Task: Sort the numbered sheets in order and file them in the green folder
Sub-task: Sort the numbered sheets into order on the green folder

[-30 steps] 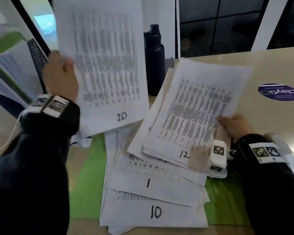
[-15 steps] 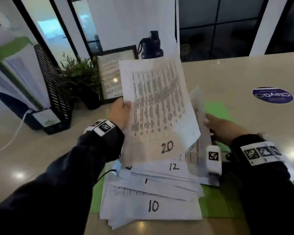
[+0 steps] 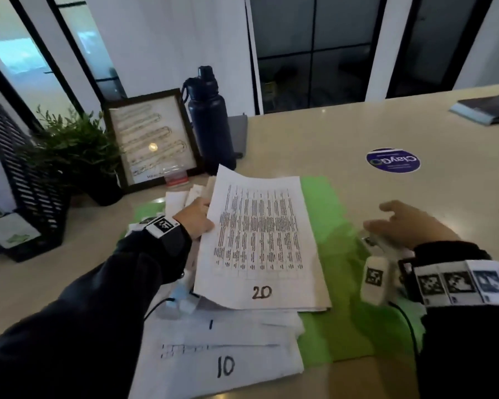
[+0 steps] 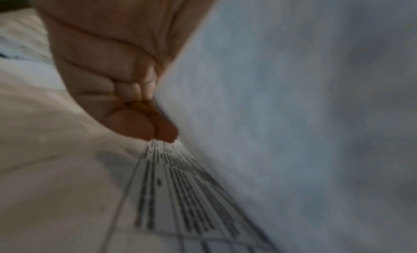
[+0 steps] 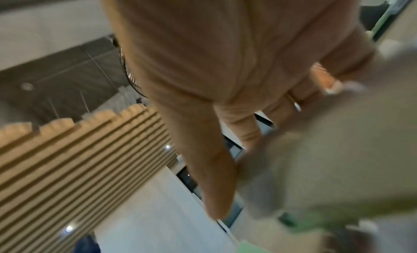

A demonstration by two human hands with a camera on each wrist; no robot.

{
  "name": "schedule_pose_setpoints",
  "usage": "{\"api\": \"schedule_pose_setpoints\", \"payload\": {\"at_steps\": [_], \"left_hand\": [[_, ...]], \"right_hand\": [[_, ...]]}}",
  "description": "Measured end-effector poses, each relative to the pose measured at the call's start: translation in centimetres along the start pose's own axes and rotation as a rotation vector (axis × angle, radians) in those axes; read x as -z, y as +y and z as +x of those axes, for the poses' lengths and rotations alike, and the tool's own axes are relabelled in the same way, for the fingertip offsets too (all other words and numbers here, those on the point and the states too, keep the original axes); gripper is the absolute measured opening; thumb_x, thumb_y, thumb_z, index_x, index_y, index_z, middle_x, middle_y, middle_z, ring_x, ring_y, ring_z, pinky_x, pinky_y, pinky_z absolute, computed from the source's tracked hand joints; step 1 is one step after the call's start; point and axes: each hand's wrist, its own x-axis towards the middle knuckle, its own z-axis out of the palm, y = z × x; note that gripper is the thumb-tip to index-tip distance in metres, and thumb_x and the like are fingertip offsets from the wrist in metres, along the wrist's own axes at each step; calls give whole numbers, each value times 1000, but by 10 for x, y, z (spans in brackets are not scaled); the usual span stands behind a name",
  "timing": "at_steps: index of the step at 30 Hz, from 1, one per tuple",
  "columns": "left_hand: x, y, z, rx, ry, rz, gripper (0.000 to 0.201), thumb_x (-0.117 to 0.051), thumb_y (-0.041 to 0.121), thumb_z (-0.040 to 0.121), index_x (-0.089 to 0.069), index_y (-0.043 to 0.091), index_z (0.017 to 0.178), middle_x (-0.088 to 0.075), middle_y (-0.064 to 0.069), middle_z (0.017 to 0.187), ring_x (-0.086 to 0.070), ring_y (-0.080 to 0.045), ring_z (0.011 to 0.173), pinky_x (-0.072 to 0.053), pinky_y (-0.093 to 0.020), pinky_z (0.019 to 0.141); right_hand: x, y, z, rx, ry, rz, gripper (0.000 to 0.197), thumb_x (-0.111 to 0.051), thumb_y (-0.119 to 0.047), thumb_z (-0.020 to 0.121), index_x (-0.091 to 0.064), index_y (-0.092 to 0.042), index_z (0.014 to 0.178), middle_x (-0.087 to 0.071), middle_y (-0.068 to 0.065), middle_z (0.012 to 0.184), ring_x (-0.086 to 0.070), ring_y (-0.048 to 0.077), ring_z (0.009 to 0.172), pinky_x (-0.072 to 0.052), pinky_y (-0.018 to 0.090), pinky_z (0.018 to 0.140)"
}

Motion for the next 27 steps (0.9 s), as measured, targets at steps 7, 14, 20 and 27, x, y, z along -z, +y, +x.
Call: {"api": "schedule_pose_setpoints", "payload": {"at_steps": [7, 14, 20, 27], "left_hand": [[-10, 19, -5, -85, -164, 37, 81, -49, -15, 82, -20, 24, 147, -51, -9, 133, -54, -31, 116, -49, -46, 93], [-38, 49, -18, -157, -279, 52, 57, -50, -10, 87, -39, 8, 140, -51, -18, 133, -57, -31, 112, -53, -33, 86], [-70, 73, -24, -344, -400, 341, 56, -56, 7, 89, -40, 23, 140, -38, 0, 147, -50, -20, 121, -42, -25, 98], [-65, 90, -43, -351, -243, 92, 54, -47, 29, 96, -28, 16, 144, -35, -10, 147, -45, -25, 127, -43, -35, 100]], "right_hand": [[-1, -2, -30, 61, -151, -484, 18, -48, -32, 92, -47, -21, 106, -60, 13, 116, -57, 27, 106, -44, 31, 87], [24, 4, -39, -88, 18, -295, 38, -60, -19, 88, -55, 2, 119, -58, 20, 120, -55, 33, 112, -40, 31, 81], [52, -18, -70, 73, 172, -342, 29, -53, -26, 93, -50, -3, 111, -61, 26, 106, -59, 35, 99, -43, 37, 80], [47, -47, -66, 229, 274, 32, 22, -63, -22, 86, -48, -15, 100, -57, 1, 79, -52, 22, 78, -34, 27, 56]]}}
